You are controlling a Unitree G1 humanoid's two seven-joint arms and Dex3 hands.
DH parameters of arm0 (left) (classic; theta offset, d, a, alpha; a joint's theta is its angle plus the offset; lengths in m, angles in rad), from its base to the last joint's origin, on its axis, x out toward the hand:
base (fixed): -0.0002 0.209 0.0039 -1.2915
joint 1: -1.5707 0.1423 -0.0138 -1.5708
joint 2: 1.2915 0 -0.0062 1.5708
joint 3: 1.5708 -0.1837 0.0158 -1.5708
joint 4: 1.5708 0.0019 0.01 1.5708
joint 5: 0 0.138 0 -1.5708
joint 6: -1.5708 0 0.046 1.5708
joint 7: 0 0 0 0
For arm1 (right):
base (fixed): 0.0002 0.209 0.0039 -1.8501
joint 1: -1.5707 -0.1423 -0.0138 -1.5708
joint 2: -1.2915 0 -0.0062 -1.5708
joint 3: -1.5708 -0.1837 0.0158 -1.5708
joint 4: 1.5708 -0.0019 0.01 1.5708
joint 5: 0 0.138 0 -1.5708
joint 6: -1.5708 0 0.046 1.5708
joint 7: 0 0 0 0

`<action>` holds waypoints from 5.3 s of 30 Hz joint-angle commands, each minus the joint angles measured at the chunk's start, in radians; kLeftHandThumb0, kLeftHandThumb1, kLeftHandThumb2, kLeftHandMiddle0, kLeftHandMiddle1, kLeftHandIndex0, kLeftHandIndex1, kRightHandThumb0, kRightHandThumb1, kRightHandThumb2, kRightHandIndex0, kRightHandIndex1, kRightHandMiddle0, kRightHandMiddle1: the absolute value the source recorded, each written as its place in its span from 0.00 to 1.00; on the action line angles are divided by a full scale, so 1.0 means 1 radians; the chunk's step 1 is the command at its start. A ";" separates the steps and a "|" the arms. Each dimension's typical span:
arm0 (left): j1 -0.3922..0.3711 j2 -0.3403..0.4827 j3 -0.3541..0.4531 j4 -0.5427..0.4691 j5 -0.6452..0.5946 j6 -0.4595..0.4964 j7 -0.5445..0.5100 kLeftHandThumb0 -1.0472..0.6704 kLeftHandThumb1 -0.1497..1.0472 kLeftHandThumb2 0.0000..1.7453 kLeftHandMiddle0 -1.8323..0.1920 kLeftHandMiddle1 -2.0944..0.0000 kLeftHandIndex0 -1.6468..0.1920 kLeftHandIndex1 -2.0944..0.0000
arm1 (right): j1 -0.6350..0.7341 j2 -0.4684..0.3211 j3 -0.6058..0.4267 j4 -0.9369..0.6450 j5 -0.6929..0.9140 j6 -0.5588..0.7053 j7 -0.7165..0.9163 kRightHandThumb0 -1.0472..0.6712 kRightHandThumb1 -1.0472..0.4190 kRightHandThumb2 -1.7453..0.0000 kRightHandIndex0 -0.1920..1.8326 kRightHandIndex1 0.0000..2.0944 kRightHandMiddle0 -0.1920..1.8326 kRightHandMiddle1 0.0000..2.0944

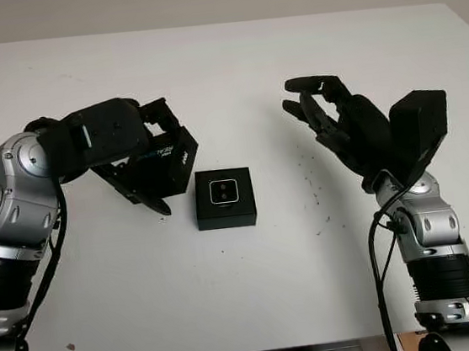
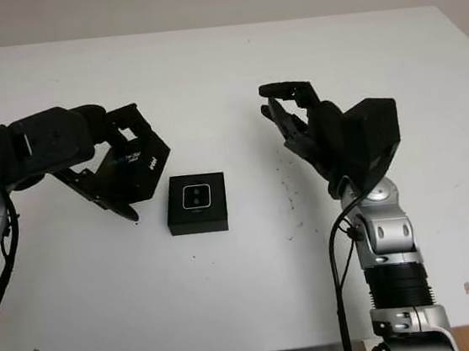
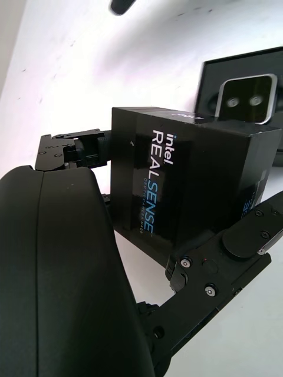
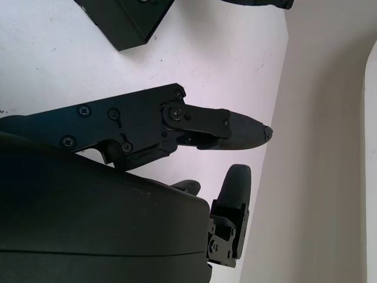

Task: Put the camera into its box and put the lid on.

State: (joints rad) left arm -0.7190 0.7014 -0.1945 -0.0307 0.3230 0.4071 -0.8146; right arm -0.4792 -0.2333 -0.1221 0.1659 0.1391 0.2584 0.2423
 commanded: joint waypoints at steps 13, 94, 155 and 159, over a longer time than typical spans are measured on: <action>-0.046 -0.051 -0.086 -0.072 0.100 0.107 0.028 0.44 1.00 0.04 0.75 0.08 0.73 0.04 | -0.016 0.032 0.014 0.014 -0.006 -0.004 -0.033 0.29 0.00 0.75 0.17 0.18 0.00 0.67; -0.122 -0.100 -0.426 -0.364 -0.096 0.708 -0.075 0.30 1.00 0.17 1.00 0.76 0.97 0.94 | 0.003 0.087 0.031 -0.007 -0.004 -0.012 -0.106 0.28 0.00 0.79 0.16 0.22 0.02 0.71; 0.075 -0.098 -0.136 -0.288 0.131 -0.482 0.169 0.19 1.00 0.31 1.00 1.00 1.00 1.00 | 0.012 0.071 0.030 0.030 -0.031 -0.054 -0.066 0.28 0.00 0.76 0.14 0.38 0.04 0.65; 0.113 -0.162 -0.019 -0.274 -0.038 -0.441 0.206 0.21 1.00 0.24 1.00 1.00 1.00 1.00 | 0.011 0.071 0.026 0.035 -0.030 -0.053 -0.071 0.28 0.00 0.77 0.13 0.37 0.04 0.65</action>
State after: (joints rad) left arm -0.6211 0.5563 -0.2542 -0.3006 0.3185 -0.0410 -0.6230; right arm -0.4684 -0.1583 -0.0908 0.1948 0.1077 0.2084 0.1728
